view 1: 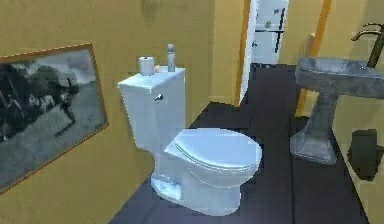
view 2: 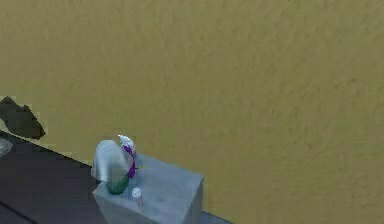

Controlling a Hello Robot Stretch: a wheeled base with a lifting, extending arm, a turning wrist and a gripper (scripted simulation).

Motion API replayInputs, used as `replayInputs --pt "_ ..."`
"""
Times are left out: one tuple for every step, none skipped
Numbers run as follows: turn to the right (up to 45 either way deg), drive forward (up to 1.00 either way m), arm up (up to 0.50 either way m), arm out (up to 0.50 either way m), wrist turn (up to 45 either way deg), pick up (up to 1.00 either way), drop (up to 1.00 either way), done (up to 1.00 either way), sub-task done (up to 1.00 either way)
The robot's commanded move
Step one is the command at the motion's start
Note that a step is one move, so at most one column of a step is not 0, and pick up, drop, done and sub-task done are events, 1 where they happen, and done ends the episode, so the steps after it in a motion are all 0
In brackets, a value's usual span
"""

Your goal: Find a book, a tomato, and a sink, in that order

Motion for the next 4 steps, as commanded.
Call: replayInputs --pt "30.0 0.00 0.00 0.00 0.0 0.00 0.00 0.00 0.00" --pt "0.0 0.75 0.00 0.00 0.0 0.00 0.00 0.00 0.00" --pt "18.0 0.00 0.00 0.00 0.0 0.00 0.00 0.00 0.00" --pt "0.0 0.35 0.00 0.00 0.0 0.00 0.00 0.00 0.00"
